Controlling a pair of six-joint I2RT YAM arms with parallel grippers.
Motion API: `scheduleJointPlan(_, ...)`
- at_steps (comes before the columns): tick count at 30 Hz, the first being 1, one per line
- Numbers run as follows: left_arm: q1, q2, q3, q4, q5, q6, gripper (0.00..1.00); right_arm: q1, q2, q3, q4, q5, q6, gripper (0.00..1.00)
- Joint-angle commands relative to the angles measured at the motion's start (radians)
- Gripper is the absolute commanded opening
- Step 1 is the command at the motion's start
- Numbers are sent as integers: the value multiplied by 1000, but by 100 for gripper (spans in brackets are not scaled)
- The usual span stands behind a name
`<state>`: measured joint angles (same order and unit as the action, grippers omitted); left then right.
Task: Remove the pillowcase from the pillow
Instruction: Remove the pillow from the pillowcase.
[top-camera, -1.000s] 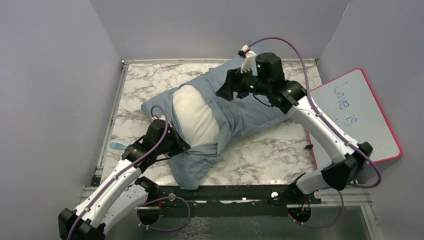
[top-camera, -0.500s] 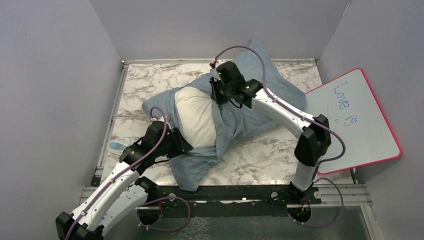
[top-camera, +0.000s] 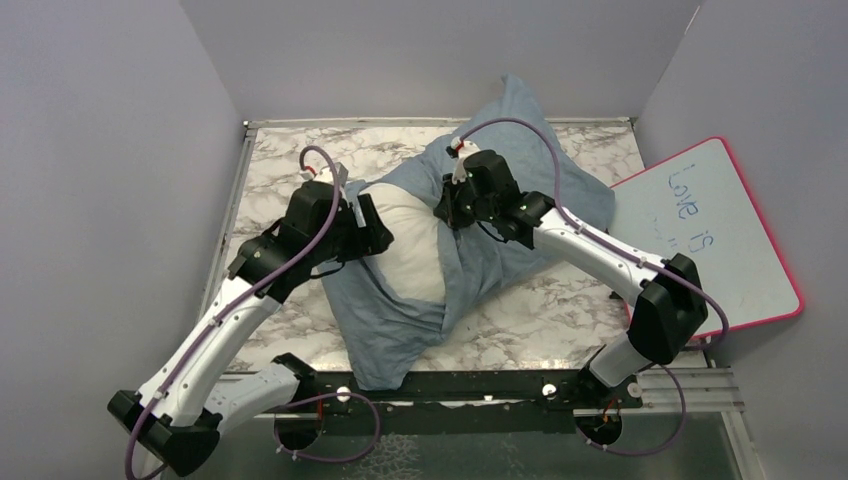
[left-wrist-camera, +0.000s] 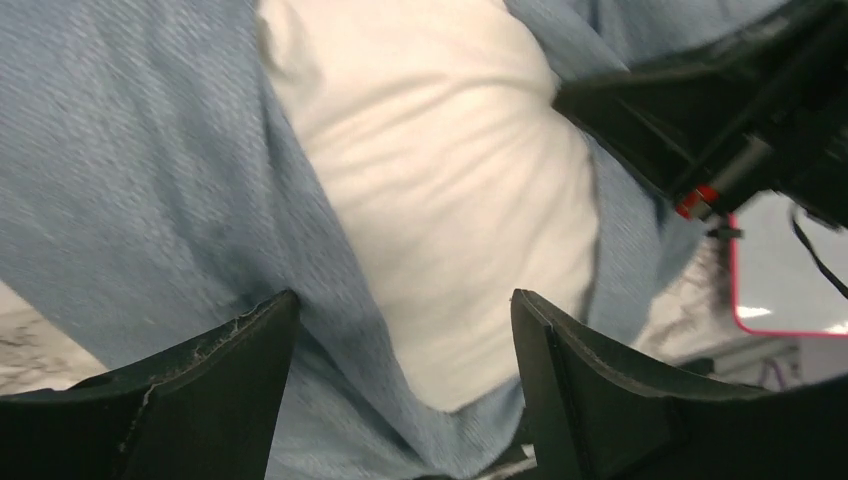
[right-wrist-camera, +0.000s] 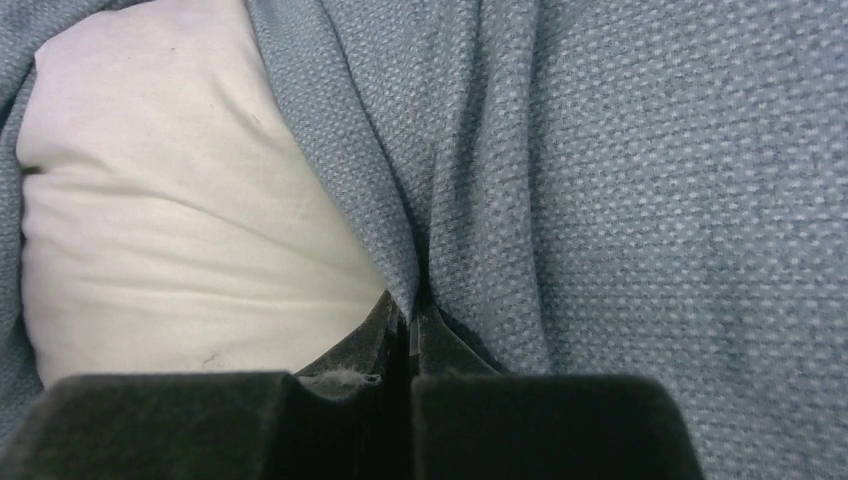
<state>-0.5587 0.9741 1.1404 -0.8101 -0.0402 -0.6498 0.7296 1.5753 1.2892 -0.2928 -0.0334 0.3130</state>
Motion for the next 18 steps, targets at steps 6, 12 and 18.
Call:
scheduleJointPlan(6,34,188,66,-99,-264,118,75,3,-21,-65,-120,-64,54,6)
scheduleJointPlan(12,167,202,68,-45,-193,195,53,2,-10,-55,-129,-74,57,6)
scheduleJointPlan(18,310,161,20,-44,-182,288,10,2,-2,-29,-166,23,69,5)
